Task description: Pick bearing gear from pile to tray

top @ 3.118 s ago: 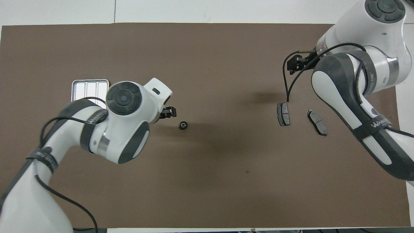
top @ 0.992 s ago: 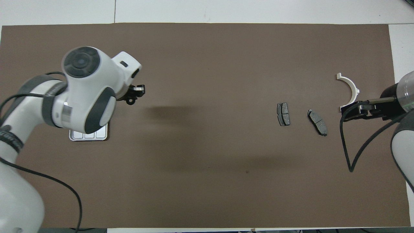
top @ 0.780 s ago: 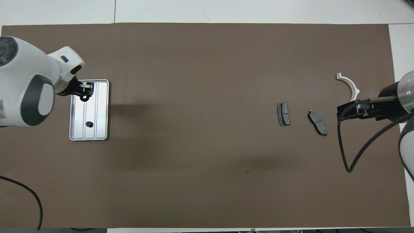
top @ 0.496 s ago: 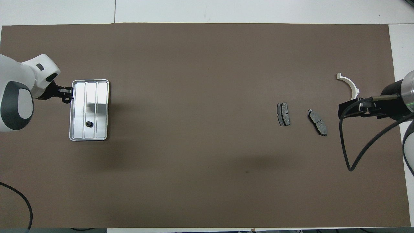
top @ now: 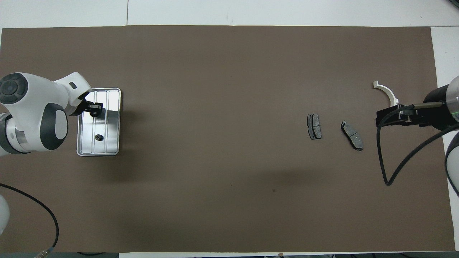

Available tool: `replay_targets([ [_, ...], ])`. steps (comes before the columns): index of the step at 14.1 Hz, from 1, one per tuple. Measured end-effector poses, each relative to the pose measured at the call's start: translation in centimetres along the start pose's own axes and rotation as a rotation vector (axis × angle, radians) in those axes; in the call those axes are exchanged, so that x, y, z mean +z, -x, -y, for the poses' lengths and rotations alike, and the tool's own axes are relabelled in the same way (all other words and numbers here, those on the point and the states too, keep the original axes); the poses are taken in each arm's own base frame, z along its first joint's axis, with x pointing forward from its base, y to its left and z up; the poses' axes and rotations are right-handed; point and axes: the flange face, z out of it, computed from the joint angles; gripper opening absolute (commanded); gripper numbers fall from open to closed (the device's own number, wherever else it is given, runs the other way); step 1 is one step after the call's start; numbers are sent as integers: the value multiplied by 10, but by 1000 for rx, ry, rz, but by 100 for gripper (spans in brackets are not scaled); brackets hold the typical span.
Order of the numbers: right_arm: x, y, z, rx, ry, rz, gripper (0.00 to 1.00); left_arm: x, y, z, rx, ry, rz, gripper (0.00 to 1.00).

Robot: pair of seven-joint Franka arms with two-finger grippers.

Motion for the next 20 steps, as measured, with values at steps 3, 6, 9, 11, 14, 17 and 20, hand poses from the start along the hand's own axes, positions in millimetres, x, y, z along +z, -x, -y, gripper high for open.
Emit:
replay_targets([
  [3,-1,-1,0,0,1,-13,100,5,5,-3,-7,-1,-15,0],
  [6,-1,-1,0,-1,1,-14,100,6,6,-3,-9,-1,-17,98],
  [9,-2,-2,0,-1,1,-16,100,8,6,-9,-4,1,-13,100],
  [11,-2,-2,0,0,1,-16,100,4,3,-15,0,2,-9,100],
  [14,-2,-2,-3,6,1,-16,100,-45,-19,-6,-26,8,18,100],
  [17,-2,-2,-4,8,1,-17,100,-175,-46,8,-138,17,-69,100],
  [20,-2,-2,-5,8,1,-17,100,-286,-36,7,-326,26,-203,100],
])
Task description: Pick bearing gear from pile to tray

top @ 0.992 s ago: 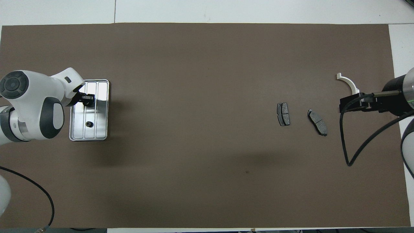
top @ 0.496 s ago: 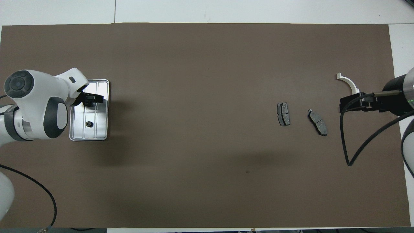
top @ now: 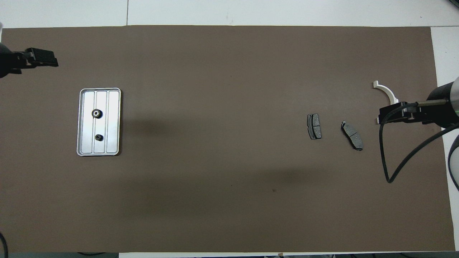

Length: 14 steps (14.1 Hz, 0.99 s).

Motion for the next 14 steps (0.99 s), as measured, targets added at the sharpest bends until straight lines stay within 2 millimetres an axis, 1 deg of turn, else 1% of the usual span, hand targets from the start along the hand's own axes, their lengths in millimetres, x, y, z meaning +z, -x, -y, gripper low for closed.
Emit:
replay_targets([
  [1,0,0,0,0,0,0,100,-23,6,-1,-34,-1,10,100],
  [2,0,0,0,0,0,0,100,-39,17,-2,-45,-10,64,100],
  [4,0,0,0,0,0,-1,100,-58,41,-6,-31,-30,188,100],
  [6,0,0,0,0,0,-1,100,-72,58,-10,10,-39,256,100],
  [7,0,0,0,0,0,-1,100,-76,63,-10,31,-39,272,100],
  [9,-1,0,0,0,0,-2,100,-77,65,-11,63,-36,283,100],
  [14,-2,1,0,0,0,-4,100,-69,66,-17,111,-42,306,100],
])
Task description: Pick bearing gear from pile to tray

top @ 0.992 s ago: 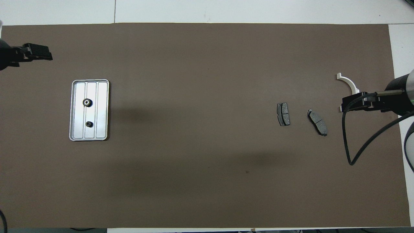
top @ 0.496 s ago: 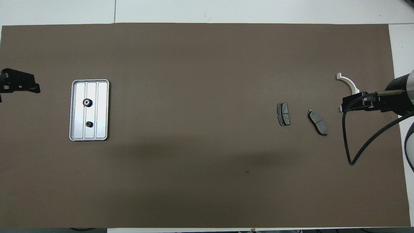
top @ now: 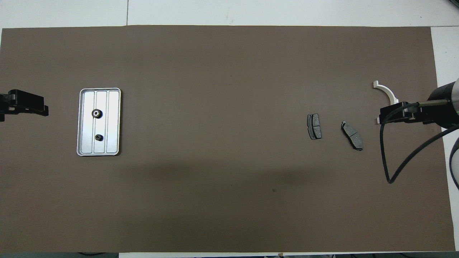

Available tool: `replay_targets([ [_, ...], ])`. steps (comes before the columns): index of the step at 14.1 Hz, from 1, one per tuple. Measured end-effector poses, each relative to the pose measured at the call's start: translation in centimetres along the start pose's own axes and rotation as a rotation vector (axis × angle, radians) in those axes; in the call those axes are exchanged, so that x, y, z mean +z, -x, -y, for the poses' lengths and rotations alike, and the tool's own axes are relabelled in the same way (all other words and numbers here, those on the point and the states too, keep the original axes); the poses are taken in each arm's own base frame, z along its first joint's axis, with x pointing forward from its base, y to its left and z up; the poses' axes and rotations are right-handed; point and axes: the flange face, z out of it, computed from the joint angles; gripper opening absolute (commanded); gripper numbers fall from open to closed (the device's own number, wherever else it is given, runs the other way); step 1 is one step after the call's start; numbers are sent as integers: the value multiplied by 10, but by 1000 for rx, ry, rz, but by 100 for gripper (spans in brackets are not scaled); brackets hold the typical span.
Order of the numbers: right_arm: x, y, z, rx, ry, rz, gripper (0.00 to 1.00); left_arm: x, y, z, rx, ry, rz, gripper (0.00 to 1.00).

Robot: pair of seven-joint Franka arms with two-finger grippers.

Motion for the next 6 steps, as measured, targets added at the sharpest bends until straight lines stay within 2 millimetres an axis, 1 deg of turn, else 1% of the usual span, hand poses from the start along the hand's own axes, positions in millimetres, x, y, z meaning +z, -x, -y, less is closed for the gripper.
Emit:
replay_targets([
  [3,0,0,0,0,0,0,100,1,0,-6,14,-1,3,100],
  [6,0,0,0,0,0,-1,100,-3,4,-14,52,-1,0,100],
])
